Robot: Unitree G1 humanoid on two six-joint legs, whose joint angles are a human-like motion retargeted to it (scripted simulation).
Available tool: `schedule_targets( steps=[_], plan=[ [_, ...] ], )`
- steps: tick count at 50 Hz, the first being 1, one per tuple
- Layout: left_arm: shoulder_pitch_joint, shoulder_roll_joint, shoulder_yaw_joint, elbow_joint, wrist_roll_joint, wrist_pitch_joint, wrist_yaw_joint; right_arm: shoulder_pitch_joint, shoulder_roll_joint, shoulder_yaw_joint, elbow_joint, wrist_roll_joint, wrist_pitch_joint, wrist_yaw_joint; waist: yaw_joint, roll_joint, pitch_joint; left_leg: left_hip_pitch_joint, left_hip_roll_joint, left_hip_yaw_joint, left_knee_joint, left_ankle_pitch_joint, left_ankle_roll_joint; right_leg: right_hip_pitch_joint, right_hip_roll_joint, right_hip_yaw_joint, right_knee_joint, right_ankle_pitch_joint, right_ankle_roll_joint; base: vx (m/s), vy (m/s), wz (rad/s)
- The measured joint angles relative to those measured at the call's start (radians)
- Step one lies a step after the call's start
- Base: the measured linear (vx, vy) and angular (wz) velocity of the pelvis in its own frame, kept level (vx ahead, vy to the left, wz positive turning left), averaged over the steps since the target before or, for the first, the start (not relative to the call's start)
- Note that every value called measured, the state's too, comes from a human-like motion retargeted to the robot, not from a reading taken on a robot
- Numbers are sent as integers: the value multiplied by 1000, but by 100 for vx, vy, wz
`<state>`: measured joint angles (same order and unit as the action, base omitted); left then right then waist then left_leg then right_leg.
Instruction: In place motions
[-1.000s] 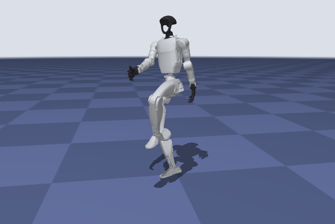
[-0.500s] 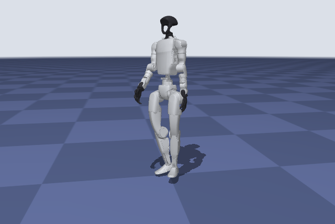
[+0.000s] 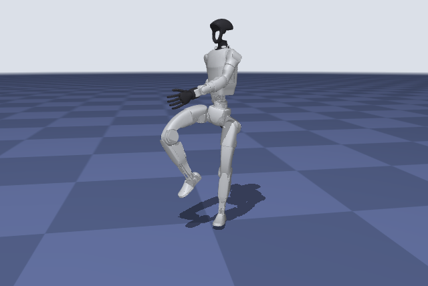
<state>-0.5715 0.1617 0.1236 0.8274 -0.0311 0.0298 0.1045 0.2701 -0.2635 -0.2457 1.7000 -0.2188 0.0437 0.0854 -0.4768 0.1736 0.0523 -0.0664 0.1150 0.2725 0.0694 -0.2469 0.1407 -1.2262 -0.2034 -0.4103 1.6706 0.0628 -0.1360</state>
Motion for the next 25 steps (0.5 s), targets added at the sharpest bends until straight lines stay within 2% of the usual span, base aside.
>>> schedule_targets(
  steps=[3, 8, 10, 12, 14, 16, 17, 18, 19, 20, 22, 23, 25],
  plan=[
    [2, 3, 12, 1, 7, -17, 10, -18, -4, -6, 0, 36, 13, 6, 26, -31, 4, 31, -21, 30, 1, -12, 0, 49, 18, 18, -41, 8, 28, 5, -3, -63],
    [81, -47, 22, 37, -44, -61, 41, -52, 33, 13, -58, 32, -20, 15, 81, -26, -62, 34, -22, 92, -30, -12, -23, 332, 43, 3, -252, 25, 94, 10, -5, -62],
    [132, -73, 18, 66, -55, -75, 53, -73, 51, 31, -86, 25, -31, 20, 114, -27, -88, 39, -27, 121, -40, -15, -33, 470, 97, 23, -393, 51, 129, 15, -3, -77],
    [185, -80, 14, 114, -50, -107, 38, -124, 67, 59, -95, 27, -25, 30, 164, -60, -87, 80, -50, 178, -53, -24, -42, 600, 177, 115, -535, 76, 159, 19, -2, -98],
    [264, -102, 7, 175, -27, -103, 19, -167, 95, 101, -111, 47, -37, 13, 188, -58, -108, 86, -55, 198, -53, -36, -55, 780, 263, 210, -786, 107, 189, 25, -3, -55],
    [343, -124, -6, 242, -5, -80, -1, -205, 121, 156, -111, 82, -45, -15, 212, -67, -131, 88, -72, 212, -41, -50, -64, 954, 301, 295, -1052, 132, 230, 33, -7, -21],
    [387, -133, -16, 281, 8, -61, -16, -231, 134, 191, -103, 98, -47, -33, 221, -74, -138, 91, -79, 213, -28, -58, -68, 1041, 307, 309, -1176, 77, 236, 37, -9, 9],
    [437, -136, -23, 324, 27, -42, -40, -267, 150, 236, -87, 109, -49, -59, 228, -80, -131, 102, -74, 213, -5, -70, -76, 1131, 309, 278, -1270, -107, 195, 34, -7, -12],
    [482, -135, -26, 372, 45, -21, -66, -305, 167, 279, -78, 106, -46, -78, 244, -95, -135, 98, -78, 229, 32, -82, -80, 1189, 294, 220, -1349, -196, 145, 32, -6, -42],
    [525, -132, -27, 423, 62, 0, -93, -344, 184, 321, -73, 94, -42, -93, 266, -115, -143, 87, -86, 251, 76, -94, -82, 1231, 270, 149, -1422, -238, 91, 33, -6, -80],
    [599, -133, -11, 536, 114, 48, -114, -409, 220, 358, -105, 73, -28, -77, 333, -178, -167, -9, -89, 309, 275, -33, -42, 1234, 183, 201, -1470, -217, 134, 27, -2, -66],
    [619, -132, 3, 602, 131, 61, -110, -446, 238, 359, -141, 69, -25, -52, 346, -209, -152, -75, -71, 326, 424, 37, -3, 1228, 153, 224, -1456, -215, 146, 0, 0, 0],
    [628, -121, 71, 730, 137, 61, -98, -547, 271, 358, -238, 86, -25, -8, 367, -236, -74, -218, 43, 352, 743, 160, 92, 1234, 119, 206, -1435, -216, 156, -30, -5, 19]
  ],
)
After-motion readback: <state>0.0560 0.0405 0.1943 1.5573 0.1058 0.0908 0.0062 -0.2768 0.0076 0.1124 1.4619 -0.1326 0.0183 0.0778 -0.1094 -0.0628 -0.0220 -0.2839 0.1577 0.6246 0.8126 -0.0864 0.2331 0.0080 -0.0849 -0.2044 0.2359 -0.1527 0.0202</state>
